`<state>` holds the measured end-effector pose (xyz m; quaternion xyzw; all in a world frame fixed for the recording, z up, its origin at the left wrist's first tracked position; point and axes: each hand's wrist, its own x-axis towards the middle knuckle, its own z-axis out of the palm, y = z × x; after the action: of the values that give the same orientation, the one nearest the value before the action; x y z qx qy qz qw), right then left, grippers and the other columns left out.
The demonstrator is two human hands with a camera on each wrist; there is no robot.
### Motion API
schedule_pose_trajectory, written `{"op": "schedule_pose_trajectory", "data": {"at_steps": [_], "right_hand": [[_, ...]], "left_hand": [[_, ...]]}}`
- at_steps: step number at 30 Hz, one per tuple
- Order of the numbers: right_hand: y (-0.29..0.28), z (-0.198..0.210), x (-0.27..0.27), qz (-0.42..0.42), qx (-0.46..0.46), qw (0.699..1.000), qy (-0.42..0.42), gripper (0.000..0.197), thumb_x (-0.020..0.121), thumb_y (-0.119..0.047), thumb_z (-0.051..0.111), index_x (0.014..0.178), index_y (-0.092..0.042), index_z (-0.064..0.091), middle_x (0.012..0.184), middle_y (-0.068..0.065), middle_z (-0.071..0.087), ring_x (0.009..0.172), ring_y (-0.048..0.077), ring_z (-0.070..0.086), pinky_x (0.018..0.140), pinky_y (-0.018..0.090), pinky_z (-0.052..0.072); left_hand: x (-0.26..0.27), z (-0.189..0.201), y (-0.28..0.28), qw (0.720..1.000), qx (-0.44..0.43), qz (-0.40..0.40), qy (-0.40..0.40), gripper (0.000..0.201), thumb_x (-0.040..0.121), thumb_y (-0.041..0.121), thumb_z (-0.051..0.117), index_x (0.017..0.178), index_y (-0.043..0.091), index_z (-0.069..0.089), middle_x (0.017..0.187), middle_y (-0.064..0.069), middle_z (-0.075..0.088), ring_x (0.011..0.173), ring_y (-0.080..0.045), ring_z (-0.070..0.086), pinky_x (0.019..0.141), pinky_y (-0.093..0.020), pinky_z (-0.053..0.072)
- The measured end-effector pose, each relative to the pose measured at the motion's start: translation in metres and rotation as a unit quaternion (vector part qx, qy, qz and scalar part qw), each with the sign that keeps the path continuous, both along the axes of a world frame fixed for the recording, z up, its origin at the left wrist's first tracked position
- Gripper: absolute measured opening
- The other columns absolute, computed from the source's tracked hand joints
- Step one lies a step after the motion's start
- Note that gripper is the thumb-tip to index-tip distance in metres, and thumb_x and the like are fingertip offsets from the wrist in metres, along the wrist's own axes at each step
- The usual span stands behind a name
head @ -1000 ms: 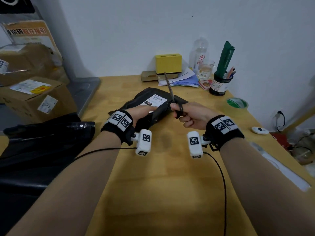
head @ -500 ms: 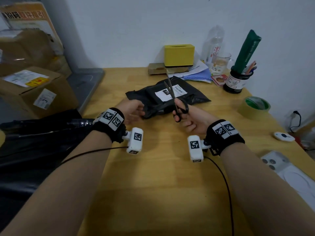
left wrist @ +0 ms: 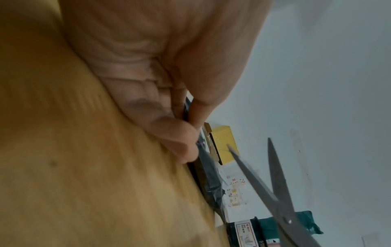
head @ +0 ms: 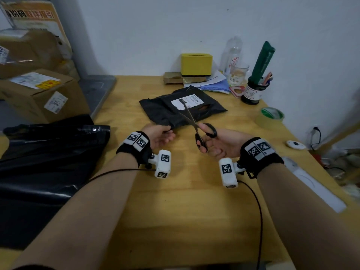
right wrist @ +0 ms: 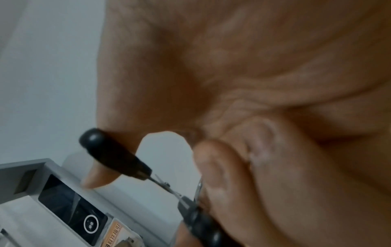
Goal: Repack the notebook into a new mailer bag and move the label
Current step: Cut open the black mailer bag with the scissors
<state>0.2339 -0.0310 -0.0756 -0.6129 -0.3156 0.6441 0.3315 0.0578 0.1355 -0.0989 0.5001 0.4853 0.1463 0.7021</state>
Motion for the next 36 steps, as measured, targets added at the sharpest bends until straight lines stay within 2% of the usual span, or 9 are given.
{"op": "schedule_pose_trajectory", "data": {"at_steps": [5,8,11,16,19,22,24,29,36], "right_hand": [[-0.014,-0.002,-0.010,0.023,-0.067,0.996,-0.057,0.069,0.072,-0.080,0.060,0.093,-0.015,0.061,0.078,0.003,0.063,0.049,0.009,0.034,0.040,0.017,0.030],[-0.011,-0.004,-0.015,0.023,-0.086,0.994,-0.059,0.069,0.068,-0.078,0.064,0.092,-0.013,0.062,0.076,0.003,0.063,0.045,0.007,0.034,0.038,0.016,0.029],[-0.004,-0.005,-0.017,0.019,-0.093,0.994,-0.051,0.068,0.068,-0.077,0.066,0.090,-0.013,0.063,0.075,0.003,0.063,0.043,0.006,0.034,0.037,0.015,0.029],[0.011,-0.011,-0.020,0.009,-0.097,0.995,-0.026,0.069,0.067,-0.078,0.067,0.089,-0.013,0.062,0.075,0.001,0.062,0.041,0.005,0.029,0.038,0.014,0.026],[0.019,-0.016,-0.020,0.012,-0.086,0.996,-0.001,0.072,0.061,-0.080,0.072,0.089,-0.015,0.061,0.075,-0.001,0.059,0.042,0.006,0.030,0.040,0.015,0.027],[0.029,-0.016,-0.021,0.016,-0.081,0.997,-0.008,0.066,0.070,-0.078,0.064,0.088,-0.015,0.059,0.073,-0.001,0.058,0.040,0.006,0.030,0.039,0.015,0.027],[0.036,-0.014,-0.024,0.010,-0.076,0.997,-0.017,0.065,0.075,-0.078,0.060,0.088,-0.014,0.059,0.072,-0.001,0.058,0.039,0.005,0.030,0.038,0.015,0.028],[0.047,-0.013,-0.029,-0.004,-0.066,0.998,-0.020,0.062,0.082,-0.076,0.055,0.087,-0.014,0.058,0.069,-0.001,0.058,0.038,0.005,0.030,0.037,0.014,0.032],[0.049,-0.013,-0.034,-0.025,-0.072,0.996,-0.052,0.066,0.076,-0.079,0.061,0.083,-0.014,0.057,0.065,-0.002,0.056,0.035,0.004,0.027,0.034,0.014,0.030]], "left_hand": [[-0.001,-0.005,-0.005,0.999,0.039,0.033,-0.014,0.021,0.101,0.013,0.055,0.086,0.000,0.058,0.055,-0.007,0.070,0.039,-0.008,0.061,0.039,-0.017,0.048],[-0.003,-0.004,-0.006,0.998,0.049,0.034,-0.016,0.021,0.101,0.016,0.055,0.087,0.000,0.059,0.058,-0.007,0.071,0.041,-0.011,0.064,0.040,-0.018,0.051],[-0.003,0.000,-0.007,0.998,0.052,0.026,-0.019,0.023,0.098,0.022,0.061,0.092,0.001,0.061,0.073,-0.011,0.071,0.042,-0.013,0.065,0.041,-0.020,0.053],[0.000,-0.002,-0.005,0.998,0.057,0.025,-0.019,0.016,0.097,0.013,0.063,0.091,-0.001,0.064,0.058,-0.007,0.070,0.043,-0.010,0.065,0.042,-0.020,0.053],[-0.001,-0.005,-0.002,0.998,0.050,0.014,-0.028,0.011,0.096,0.010,0.062,0.096,-0.001,0.064,0.064,-0.008,0.073,0.052,-0.011,0.069,0.046,-0.021,0.055],[-0.002,-0.006,0.002,0.999,0.039,0.000,-0.037,0.010,0.096,0.009,0.062,0.101,-0.001,0.064,0.083,-0.014,0.073,0.068,-0.018,0.072,0.054,-0.024,0.060],[-0.001,-0.006,0.003,0.999,0.030,-0.010,-0.036,0.010,0.097,0.009,0.061,0.101,-0.001,0.063,0.086,-0.017,0.073,0.070,-0.020,0.072,0.056,-0.026,0.061],[-0.001,-0.006,0.006,0.999,0.003,-0.024,-0.039,0.013,0.099,0.009,0.058,0.101,-0.002,0.062,0.086,-0.018,0.073,0.070,-0.020,0.073,0.061,-0.027,0.062],[0.001,-0.002,0.008,0.999,-0.011,-0.039,-0.017,0.013,0.099,0.011,0.058,0.097,0.000,0.063,0.074,-0.013,0.074,0.063,-0.015,0.073,0.058,-0.024,0.061]]}}
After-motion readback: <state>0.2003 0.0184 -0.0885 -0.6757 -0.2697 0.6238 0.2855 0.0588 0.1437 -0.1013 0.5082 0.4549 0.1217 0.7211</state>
